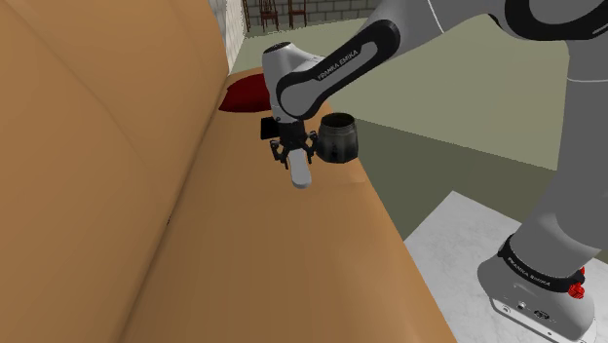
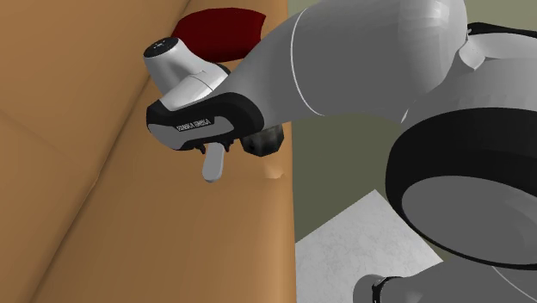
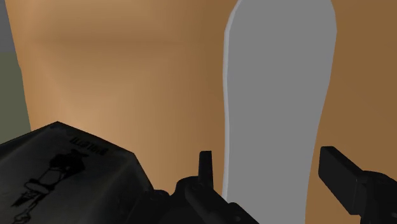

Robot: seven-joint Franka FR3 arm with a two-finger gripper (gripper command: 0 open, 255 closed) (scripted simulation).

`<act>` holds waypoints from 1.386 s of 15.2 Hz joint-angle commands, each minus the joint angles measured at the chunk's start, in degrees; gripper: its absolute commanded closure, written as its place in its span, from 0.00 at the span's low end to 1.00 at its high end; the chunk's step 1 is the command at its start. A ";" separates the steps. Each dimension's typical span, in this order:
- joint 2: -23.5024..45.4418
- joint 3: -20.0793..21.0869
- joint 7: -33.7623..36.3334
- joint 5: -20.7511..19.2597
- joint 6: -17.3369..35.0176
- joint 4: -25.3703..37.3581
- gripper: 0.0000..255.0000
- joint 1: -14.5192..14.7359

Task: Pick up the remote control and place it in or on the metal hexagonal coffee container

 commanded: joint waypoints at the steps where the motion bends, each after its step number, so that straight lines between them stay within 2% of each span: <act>1: 0.00 0.00 0.00 0.00 0.00 0.00 1.00 0.00; 4: 0.00 0.00 0.00 0.00 0.00 -0.01 1.00 0.00; 21: -5.02 0.81 -1.89 2.21 -11.18 6.47 1.00 -0.37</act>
